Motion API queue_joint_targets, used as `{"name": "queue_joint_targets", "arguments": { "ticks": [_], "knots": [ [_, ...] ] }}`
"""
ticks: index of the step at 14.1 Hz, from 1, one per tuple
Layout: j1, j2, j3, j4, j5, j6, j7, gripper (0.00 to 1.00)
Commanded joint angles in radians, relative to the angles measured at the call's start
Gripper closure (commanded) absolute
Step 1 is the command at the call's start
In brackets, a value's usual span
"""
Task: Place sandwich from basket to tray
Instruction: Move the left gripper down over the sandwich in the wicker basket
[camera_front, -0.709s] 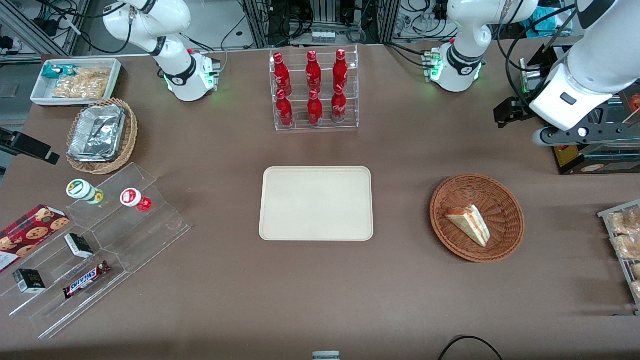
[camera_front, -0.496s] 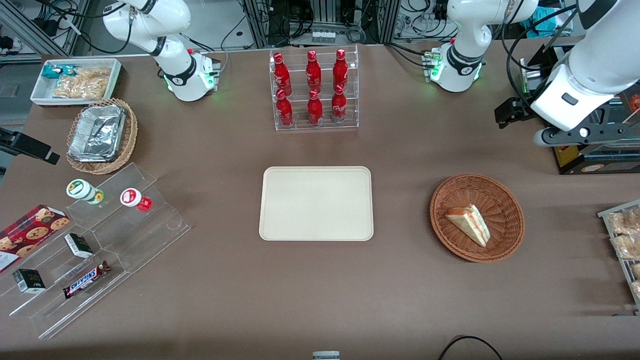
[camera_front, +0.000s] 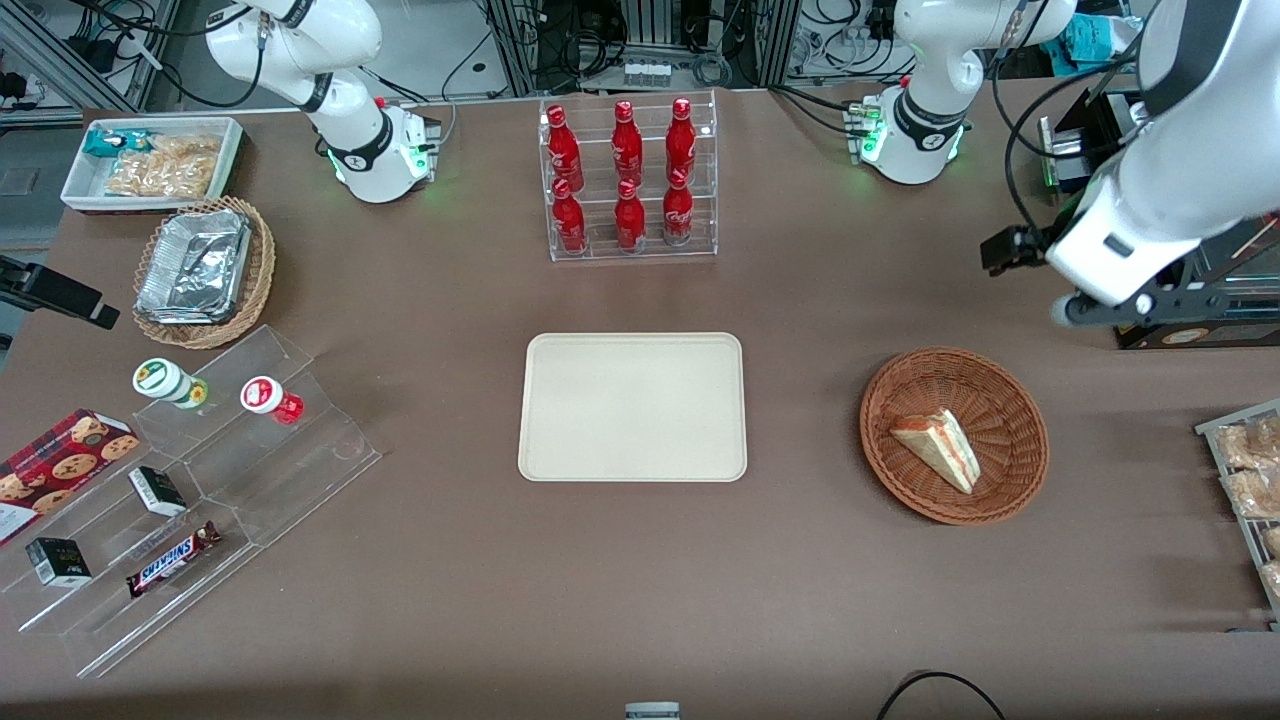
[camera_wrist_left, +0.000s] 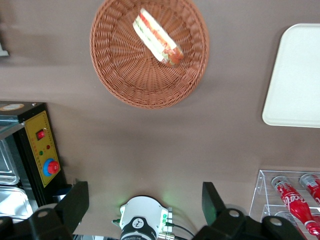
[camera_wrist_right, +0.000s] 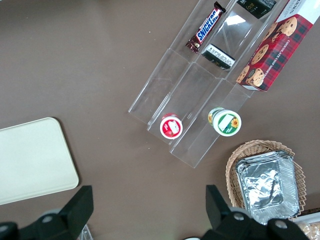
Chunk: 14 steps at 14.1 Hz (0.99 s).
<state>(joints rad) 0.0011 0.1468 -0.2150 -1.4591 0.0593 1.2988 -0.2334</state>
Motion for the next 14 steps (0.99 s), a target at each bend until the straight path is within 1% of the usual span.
{"name": "queue_joint_targets", "arguments": {
  "ticks": [1, 3, 5, 6, 8, 11, 14],
  "knots": [
    [0.019, 0.118, -0.001, 0.003, -0.007, 0.042, -0.01, 0.0],
    [0.052, 0.177, -0.001, -0.027, -0.007, 0.156, -0.014, 0.0],
    [0.059, 0.214, 0.003, -0.097, -0.007, 0.279, -0.044, 0.0],
    [0.06, 0.217, 0.005, -0.136, -0.01, 0.345, -0.111, 0.0],
    [0.063, 0.24, 0.005, -0.202, -0.007, 0.463, -0.306, 0.0],
    [0.077, 0.252, 0.006, -0.277, -0.012, 0.566, -0.394, 0.0],
    [0.077, 0.252, 0.005, -0.366, -0.009, 0.707, -0.513, 0.0]
  ]
}}
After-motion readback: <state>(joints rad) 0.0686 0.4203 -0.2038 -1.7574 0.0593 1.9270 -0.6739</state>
